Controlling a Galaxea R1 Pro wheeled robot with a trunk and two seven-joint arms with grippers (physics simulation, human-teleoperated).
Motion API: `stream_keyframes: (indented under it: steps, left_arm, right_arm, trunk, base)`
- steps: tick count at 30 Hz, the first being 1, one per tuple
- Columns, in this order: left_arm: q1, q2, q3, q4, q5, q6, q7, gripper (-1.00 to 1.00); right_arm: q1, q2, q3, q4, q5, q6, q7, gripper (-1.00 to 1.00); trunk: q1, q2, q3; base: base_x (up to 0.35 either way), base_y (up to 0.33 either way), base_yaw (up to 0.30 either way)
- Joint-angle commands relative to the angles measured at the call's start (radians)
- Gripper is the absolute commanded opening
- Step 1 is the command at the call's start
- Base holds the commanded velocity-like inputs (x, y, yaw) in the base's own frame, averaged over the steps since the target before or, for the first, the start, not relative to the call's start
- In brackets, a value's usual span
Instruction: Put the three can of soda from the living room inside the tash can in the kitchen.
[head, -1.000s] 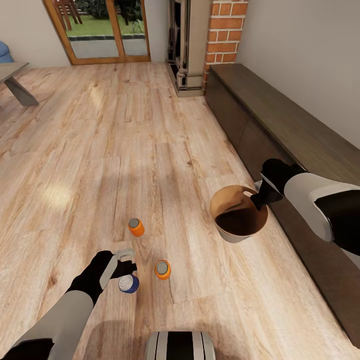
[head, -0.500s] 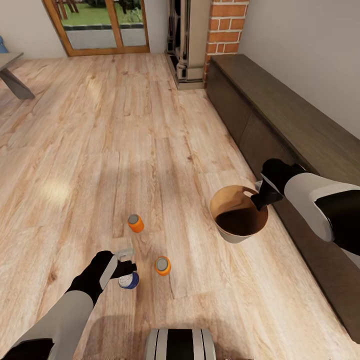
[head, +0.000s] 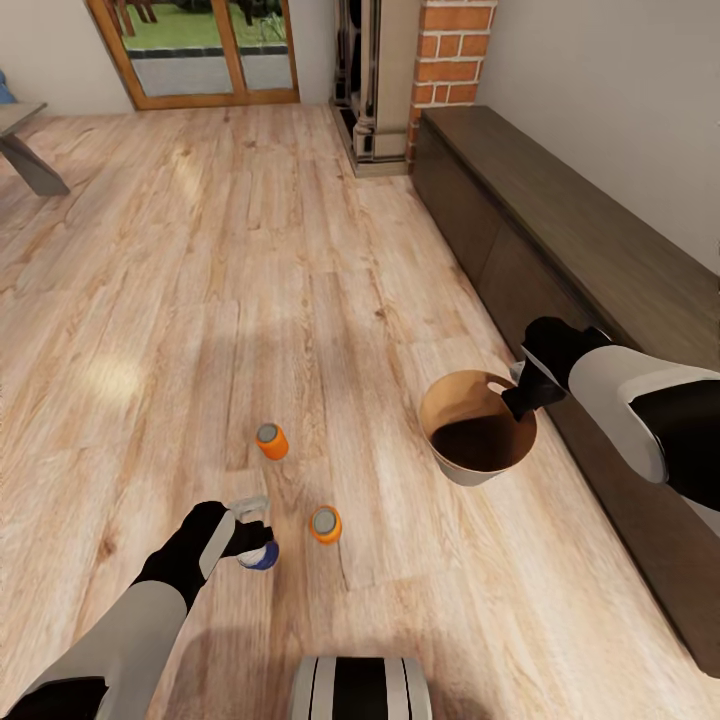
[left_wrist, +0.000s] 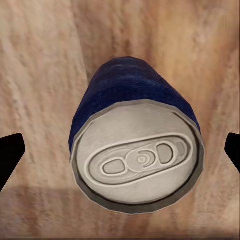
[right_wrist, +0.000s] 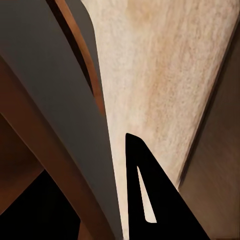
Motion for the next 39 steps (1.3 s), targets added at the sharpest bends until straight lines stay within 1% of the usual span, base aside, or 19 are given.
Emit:
stream_keyframes:
  steps: [1,30,32,39]
  left_arm:
    - [0.000,0.000,0.000,0.000,0.000,0.000,0.000,1.00]
    - [0.000,0.000,0.000,0.000,0.001,0.000,0.000,1.00]
    - [0.000,0.000,0.000,0.001,0.000,0.000,0.000,1.00]
    - [0.000,0.000,0.000,0.000,0.000,0.001,0.000,1.00]
  right_arm:
    - [0.000,0.000,-0.008,0.000,-0.009,0.002,0.000,-1.00]
    - [0.001,0.000,-0.007,0.000,-0.009,0.002,0.000,-1.00]
    - [0.001,0.000,-0.007,0.000,-0.009,0.002,0.000,-1.00]
    - [0.001,-0.001,-0.006,0.000,-0.009,0.002,0.000,-1.00]
  trunk:
    - [0.000,0.000,0.000]
    - [0.000,0.000,0.000]
    - [0.001,-0.001,-0.008]
    - [0.001,-0.001,-0.008]
  base:
    - [-0.069,0.000,0.000]
    - [-0.006,0.000,0.000]
    - [0.000,0.000,0.000]
    - [0.000,0.000,0.000]
